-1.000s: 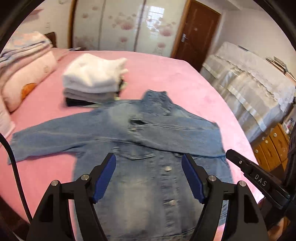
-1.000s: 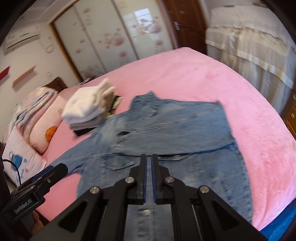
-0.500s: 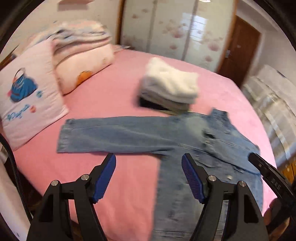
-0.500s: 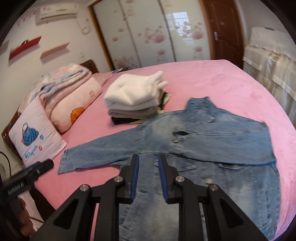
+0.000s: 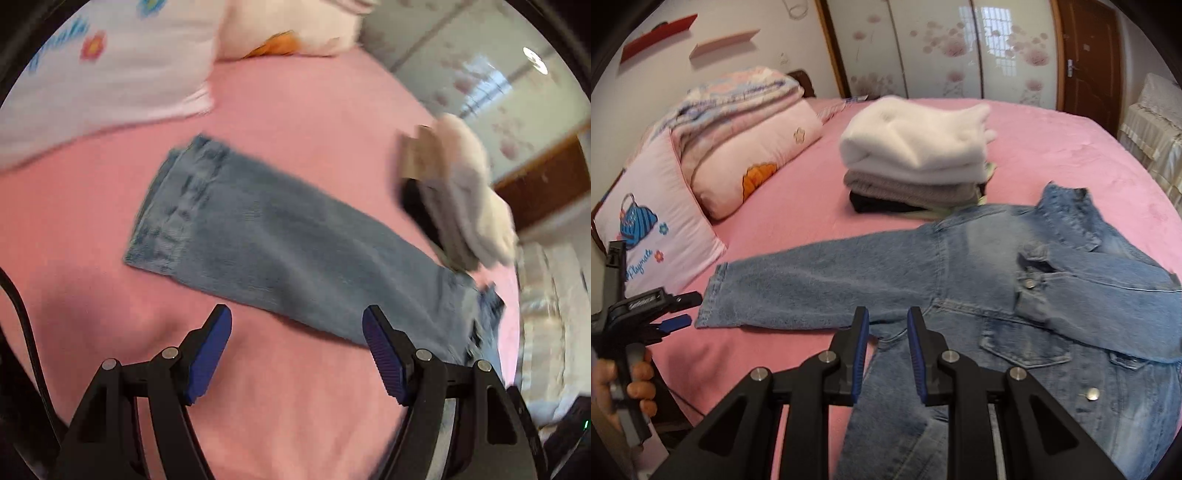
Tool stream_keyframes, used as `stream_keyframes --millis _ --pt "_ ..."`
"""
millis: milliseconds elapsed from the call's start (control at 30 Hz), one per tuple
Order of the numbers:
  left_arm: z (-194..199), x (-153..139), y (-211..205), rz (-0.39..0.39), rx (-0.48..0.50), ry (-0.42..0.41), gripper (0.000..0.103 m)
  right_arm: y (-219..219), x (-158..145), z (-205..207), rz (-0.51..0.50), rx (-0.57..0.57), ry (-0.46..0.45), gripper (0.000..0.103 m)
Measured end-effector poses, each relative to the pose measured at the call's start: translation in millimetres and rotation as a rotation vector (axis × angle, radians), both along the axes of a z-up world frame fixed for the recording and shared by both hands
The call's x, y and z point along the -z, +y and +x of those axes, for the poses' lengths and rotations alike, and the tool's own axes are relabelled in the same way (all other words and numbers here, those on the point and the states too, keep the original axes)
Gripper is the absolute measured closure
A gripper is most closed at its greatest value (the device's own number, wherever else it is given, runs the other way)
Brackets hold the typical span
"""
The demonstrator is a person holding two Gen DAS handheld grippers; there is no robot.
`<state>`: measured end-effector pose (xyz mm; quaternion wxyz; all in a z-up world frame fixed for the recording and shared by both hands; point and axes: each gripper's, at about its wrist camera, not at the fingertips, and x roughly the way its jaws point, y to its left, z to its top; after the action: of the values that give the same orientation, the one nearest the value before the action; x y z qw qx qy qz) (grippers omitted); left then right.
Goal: Fold large clothes
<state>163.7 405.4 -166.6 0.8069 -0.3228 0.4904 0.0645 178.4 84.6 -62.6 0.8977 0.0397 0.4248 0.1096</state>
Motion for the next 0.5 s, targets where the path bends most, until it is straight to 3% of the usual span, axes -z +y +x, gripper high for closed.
stream_keyframes --millis 300,500 --pt "27.8 71.1 29.9 -0.095 -0.113 0.100 0.033 9.3 38.1 27.0 -0.022 0.000 0.062 0.082" --pt "29.1 80.9 29.6 -0.127 -0.124 0.144 0.033 12.0 59.3 53.1 -0.046 0.027 0.086 0.082"
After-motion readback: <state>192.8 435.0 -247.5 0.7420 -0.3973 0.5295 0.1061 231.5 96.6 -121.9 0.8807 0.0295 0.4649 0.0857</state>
